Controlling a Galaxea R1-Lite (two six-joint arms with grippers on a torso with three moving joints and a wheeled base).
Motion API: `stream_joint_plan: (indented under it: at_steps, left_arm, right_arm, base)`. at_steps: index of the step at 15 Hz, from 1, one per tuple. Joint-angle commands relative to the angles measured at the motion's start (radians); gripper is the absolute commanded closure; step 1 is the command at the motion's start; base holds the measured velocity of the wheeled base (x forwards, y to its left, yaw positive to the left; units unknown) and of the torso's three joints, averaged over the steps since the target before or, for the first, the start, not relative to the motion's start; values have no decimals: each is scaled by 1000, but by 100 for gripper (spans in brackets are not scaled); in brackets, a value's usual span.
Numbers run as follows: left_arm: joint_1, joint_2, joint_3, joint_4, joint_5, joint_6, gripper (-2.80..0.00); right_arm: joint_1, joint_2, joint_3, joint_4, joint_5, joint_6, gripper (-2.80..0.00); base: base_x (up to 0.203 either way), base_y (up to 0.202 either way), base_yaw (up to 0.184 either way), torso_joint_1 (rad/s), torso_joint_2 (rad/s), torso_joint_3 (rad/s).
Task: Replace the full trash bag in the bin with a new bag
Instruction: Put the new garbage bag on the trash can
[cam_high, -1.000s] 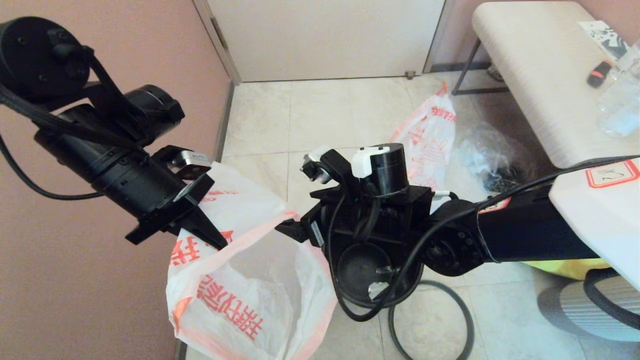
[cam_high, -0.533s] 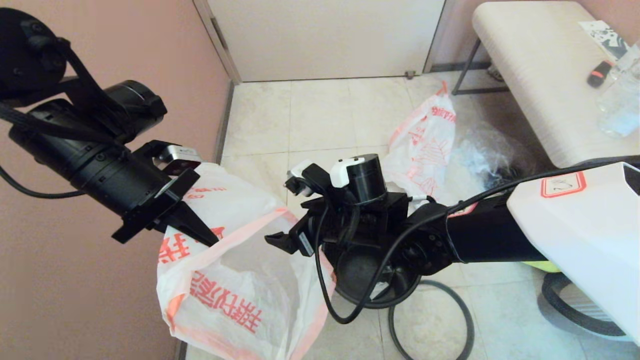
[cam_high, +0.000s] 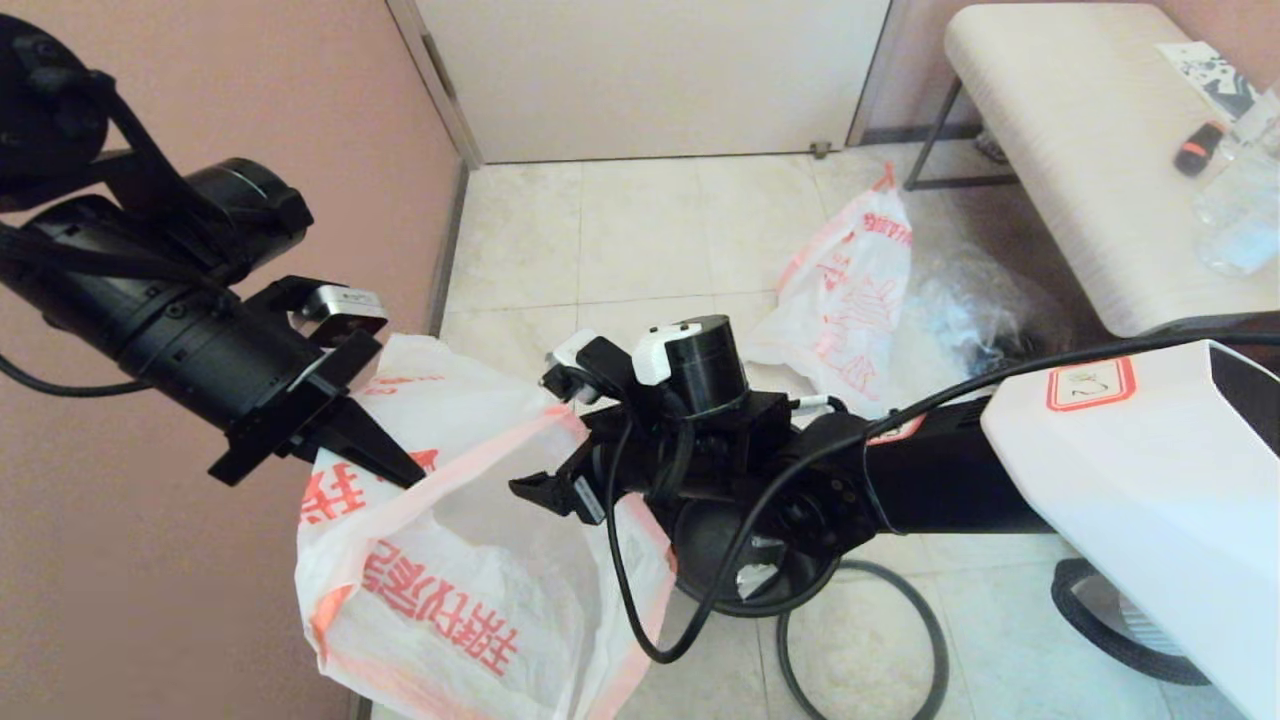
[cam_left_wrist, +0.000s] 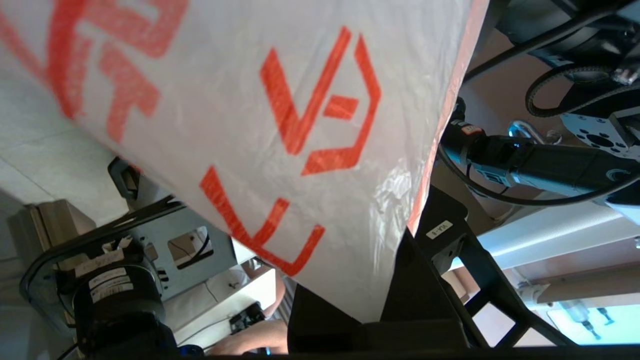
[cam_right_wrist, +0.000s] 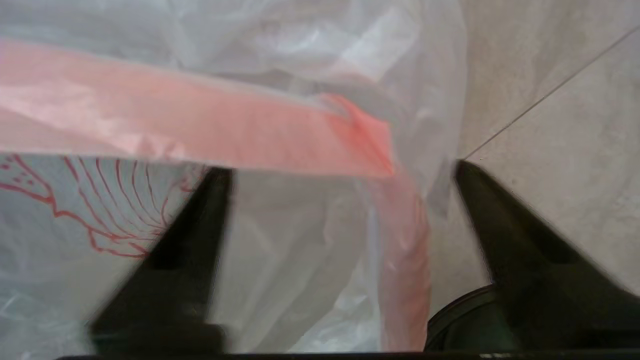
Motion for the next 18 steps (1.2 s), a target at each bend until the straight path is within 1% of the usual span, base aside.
stream_joint_plan:
  at_steps: [1, 4, 8, 9, 10, 11, 12, 13, 16, 18]
  left_arm:
    - [4, 9, 0, 8, -3, -1, 0]
    - [7, 9, 0, 8, -8, -1, 0]
    - [6, 6, 0, 10, -35, -1, 0]
    - [6, 12, 0, 7, -54, 14, 0]
    - [7, 19, 0, 9, -69, 47, 0]
    - [7, 23, 0, 14, -80, 65, 0]
    - [7, 23, 0, 16, -80, 68, 0]
    - [9, 21, 0, 14, -80, 69, -280]
    - [16, -7, 0, 14, -80, 70, -280]
    - [40, -17, 2, 16, -82, 69, -280]
  right_arm:
    - [4, -2, -3, 19, 3, 1, 0]
    - [2, -15, -1, 34, 5, 2, 0]
    - [4, -33, 7, 37, 7, 17, 0]
    - [9, -34, 6, 37, 7, 61, 0]
    - [17, -36, 6, 36, 7, 101, 0]
    - [22, -40, 14, 36, 7, 117, 0]
    - [23, -57, 33, 37, 7, 118, 0]
    - [23, -76, 51, 38, 7, 119, 0]
    - [23, -180, 118, 81, 7, 120, 0]
    - [22, -299, 178, 136, 7, 123, 0]
  base:
    - [0, 0, 0, 0, 0, 0]
    - [0, 0, 0, 0, 0, 0]
    - [0, 0, 0, 0, 0, 0]
    - [0, 0, 0, 0, 0, 0]
    - [0, 0, 0, 0, 0, 0]
    - [0, 0, 0, 0, 0, 0]
    - [0, 0, 0, 0, 0, 0]
    - [0, 0, 0, 0, 0, 0]
    - [0, 0, 0, 0, 0, 0]
    - [0, 0, 0, 0, 0, 0]
